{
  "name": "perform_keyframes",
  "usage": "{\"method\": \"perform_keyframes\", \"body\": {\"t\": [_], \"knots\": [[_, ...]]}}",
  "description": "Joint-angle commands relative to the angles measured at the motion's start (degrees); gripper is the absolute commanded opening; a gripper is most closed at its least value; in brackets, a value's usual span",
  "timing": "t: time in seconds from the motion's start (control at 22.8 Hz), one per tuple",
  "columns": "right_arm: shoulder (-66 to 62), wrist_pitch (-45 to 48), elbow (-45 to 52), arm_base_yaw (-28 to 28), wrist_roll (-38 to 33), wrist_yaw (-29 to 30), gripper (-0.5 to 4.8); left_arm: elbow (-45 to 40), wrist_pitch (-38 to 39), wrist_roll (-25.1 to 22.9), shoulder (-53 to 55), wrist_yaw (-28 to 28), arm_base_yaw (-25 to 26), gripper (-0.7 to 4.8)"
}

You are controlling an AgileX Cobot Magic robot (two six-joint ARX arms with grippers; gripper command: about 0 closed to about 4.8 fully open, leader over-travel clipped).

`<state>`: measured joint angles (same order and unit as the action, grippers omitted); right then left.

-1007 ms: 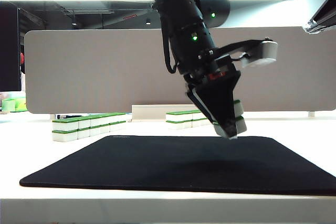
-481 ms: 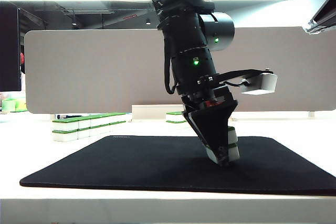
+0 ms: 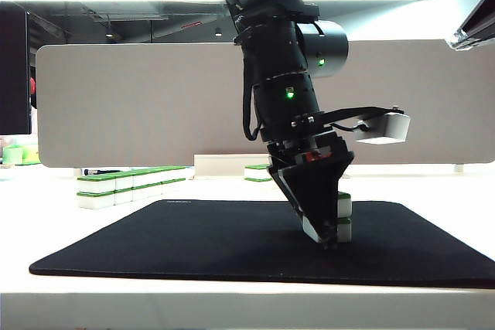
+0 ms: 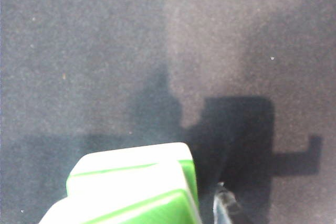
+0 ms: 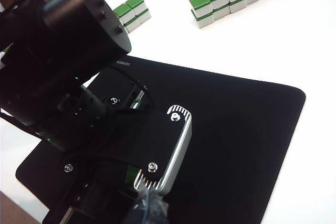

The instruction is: Take a mahjong tile from the mahjong wall and then place it on the table close to you.

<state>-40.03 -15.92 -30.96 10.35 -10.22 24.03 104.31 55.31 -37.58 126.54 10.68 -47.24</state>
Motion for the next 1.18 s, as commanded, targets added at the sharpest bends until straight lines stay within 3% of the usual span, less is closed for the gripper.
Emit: {"method": "perform_keyframes", "body": {"t": [0.04,0.18,0.39,0.57,0.7,0.96,1.18], "knots": [[0.1,0.7,-0.2,0.1,0.2,0.0,-0.01,-0.3,3.9,0.1,0.0,-1.2,0.2,3.52],[0.1,0.7,-0.2,0.1,0.2,0.0,-0.01,-0.2,6.0,0.1,0.0,-7.0,0.2,3.77],[0.1,0.7,-0.2,0.1,0.2,0.0,-0.01,-0.2,8.1,1.4,0.0,-10.2,0.3,3.77],[0.1,0.7,-0.2,0.1,0.2,0.0,-0.01,-0.2,9.3,2.5,-1.1,-19.7,0.7,3.77],[0.1,0.7,-0.2,0.1,0.2,0.0,-0.01,-0.2,11.3,3.3,-2.2,-20.2,1.7,3.77],[0.0,0.7,-0.2,0.1,0.2,-0.1,-0.01,-0.2,12.5,4.7,-4.2,-26.6,4.4,3.72],[0.0,0.7,-0.2,0.1,0.2,-0.1,-0.01,-0.2,10.2,7.6,-9.8,-26.1,11.4,3.72]]}}
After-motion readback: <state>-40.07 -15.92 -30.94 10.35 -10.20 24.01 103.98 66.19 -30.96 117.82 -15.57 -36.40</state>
